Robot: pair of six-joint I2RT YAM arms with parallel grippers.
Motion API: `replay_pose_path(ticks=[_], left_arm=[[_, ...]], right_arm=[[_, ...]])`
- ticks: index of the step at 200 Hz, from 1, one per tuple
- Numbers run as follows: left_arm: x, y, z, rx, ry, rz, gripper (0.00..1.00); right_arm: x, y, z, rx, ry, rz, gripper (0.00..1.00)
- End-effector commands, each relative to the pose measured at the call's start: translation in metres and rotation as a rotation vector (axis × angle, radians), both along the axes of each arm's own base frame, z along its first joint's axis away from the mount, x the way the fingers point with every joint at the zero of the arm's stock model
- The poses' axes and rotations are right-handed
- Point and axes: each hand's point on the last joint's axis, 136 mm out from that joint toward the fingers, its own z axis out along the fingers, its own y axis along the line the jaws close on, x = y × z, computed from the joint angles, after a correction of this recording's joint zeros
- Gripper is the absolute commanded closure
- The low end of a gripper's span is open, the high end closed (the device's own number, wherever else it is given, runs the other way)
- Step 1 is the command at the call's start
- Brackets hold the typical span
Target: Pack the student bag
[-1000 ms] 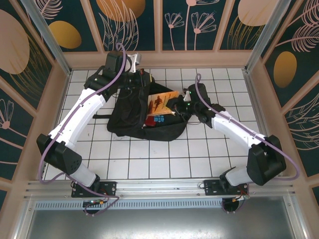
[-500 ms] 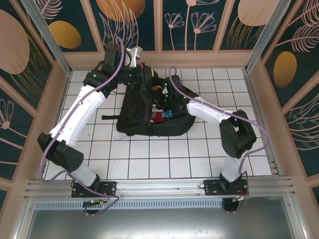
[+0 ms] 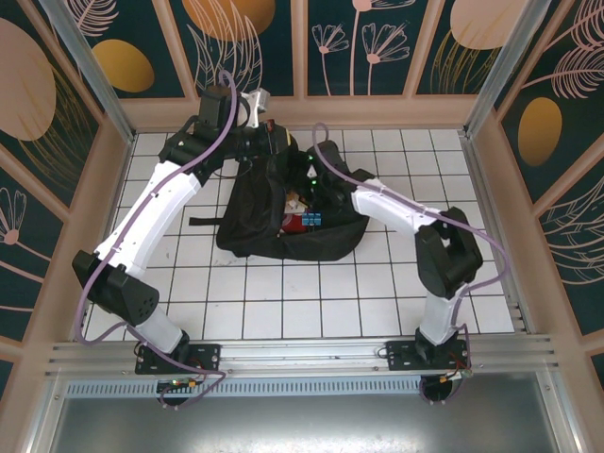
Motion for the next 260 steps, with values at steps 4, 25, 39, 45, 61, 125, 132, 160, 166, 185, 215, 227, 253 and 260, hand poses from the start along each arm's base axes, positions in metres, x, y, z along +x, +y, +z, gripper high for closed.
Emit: replay_pose_path(ticks=[4,25,39,45,61,125,132,160,166,185,215,227,253,260], left_arm=[[-0.004,0.001,0.041,-0.054,-0.156,-0.002,1.0],[-0.004,0.001,0.034,-0.049,-0.144,-0.003,1.0],[-0.004,0.0,0.033,-0.052,-0.142,-0.007,1.0],[-0.005,0.0,0.032,-0.052,-0.142,-0.01,1.0],[-0.008,0.0,0.03,-0.046,-0.141,-0.021,1.0],[-0.04,-0.029,0.002,-0.043,-0.066,-0.169,1.0],[-0.046,-0.038,-0.005,-0.02,-0.059,-0.198,1.0],[-0.074,-0.069,-0.037,0.054,-0.001,-0.314,1.0],[-0.08,-0.073,-0.044,0.06,0.009,-0.327,1.0],[-0.1,-0.089,-0.066,0.085,0.042,-0.391,0.99],[-0.132,-0.113,-0.093,0.144,0.076,-0.492,0.88],[-0.147,-0.124,-0.099,0.14,0.09,-0.537,0.8],[-0.158,-0.122,-0.089,0.08,0.082,-0.53,0.5],[-0.154,-0.115,-0.085,0.099,0.058,-0.486,0.46]], right_arm=[[0.006,-0.047,0.039,-0.188,-0.175,0.0,0.21],[0.0,-0.066,0.044,-0.29,-0.223,0.027,0.21],[-0.005,-0.077,0.055,-0.325,-0.278,0.038,0.21],[-0.005,-0.087,0.06,-0.348,-0.303,0.017,0.22],[-0.002,-0.118,0.068,-0.389,-0.349,-0.045,0.24],[0.015,-0.183,0.043,-0.388,-0.267,-0.133,0.27],[0.016,-0.186,0.042,-0.385,-0.265,-0.144,0.27],[0.017,-0.198,0.034,-0.399,-0.245,-0.182,0.27],[0.017,-0.198,0.033,-0.389,-0.24,-0.181,0.27],[0.014,-0.202,0.03,-0.367,-0.229,-0.189,0.27],[0.011,-0.21,0.029,-0.347,-0.222,-0.211,0.28],[0.011,-0.214,0.03,-0.341,-0.22,-0.222,0.27],[0.008,-0.22,0.035,-0.331,-0.219,-0.235,0.28],[0.007,-0.22,0.036,-0.327,-0.222,-0.229,0.28]])
